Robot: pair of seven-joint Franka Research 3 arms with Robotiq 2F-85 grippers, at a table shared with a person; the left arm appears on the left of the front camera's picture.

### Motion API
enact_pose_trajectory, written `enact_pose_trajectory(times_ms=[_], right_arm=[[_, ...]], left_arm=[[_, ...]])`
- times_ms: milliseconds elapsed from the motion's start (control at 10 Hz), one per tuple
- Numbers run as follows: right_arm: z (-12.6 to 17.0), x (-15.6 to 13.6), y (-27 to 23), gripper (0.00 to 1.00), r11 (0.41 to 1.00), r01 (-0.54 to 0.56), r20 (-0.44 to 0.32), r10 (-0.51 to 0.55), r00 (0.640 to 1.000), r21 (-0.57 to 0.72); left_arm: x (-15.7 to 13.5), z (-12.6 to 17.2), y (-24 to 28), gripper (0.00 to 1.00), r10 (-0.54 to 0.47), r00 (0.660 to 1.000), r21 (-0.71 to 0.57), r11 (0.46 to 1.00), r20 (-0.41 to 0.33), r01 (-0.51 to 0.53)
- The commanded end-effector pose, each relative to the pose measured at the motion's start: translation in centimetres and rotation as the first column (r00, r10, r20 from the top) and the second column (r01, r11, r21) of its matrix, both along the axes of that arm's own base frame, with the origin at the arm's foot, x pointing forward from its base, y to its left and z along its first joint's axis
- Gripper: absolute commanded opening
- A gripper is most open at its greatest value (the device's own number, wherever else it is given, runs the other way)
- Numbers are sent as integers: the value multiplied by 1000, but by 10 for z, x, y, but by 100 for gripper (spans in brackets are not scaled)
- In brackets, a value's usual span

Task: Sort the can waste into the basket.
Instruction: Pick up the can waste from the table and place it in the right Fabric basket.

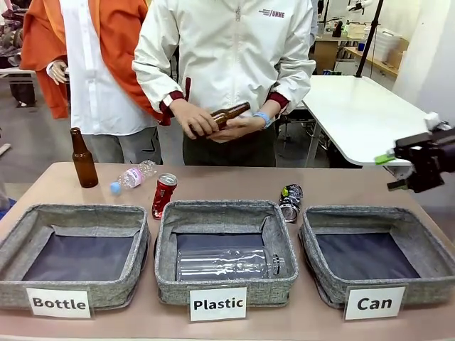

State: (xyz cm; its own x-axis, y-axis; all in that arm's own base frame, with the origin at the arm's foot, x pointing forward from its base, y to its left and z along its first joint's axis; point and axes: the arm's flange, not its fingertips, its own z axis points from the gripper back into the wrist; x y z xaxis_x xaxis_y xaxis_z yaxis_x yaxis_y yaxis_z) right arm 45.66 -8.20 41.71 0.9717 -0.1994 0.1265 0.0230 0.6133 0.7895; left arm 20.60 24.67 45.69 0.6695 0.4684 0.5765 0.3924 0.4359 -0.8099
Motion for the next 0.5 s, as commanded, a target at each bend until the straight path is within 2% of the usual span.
enact_pose_trajectory(times_ms=[0,200,300,400], right_arm=[[18,18,65,100,976,-35,-52,25,998,-216],[26,42,118,100,924,-66,-105,28,994,-376],[28,50,131,100,909,-89,-121,43,992,-406],[30,53,138,100,904,-83,-125,33,992,-420]], left_arm=[[0,1,0,100,-3,1000,0,1000,29,3],[0,0,0,100,0,1000,0,1000,0,0],[-16,26,13,100,-12,1000,-22,1000,18,12],[-38,50,35,100,-54,999,-56,997,-5,54]])
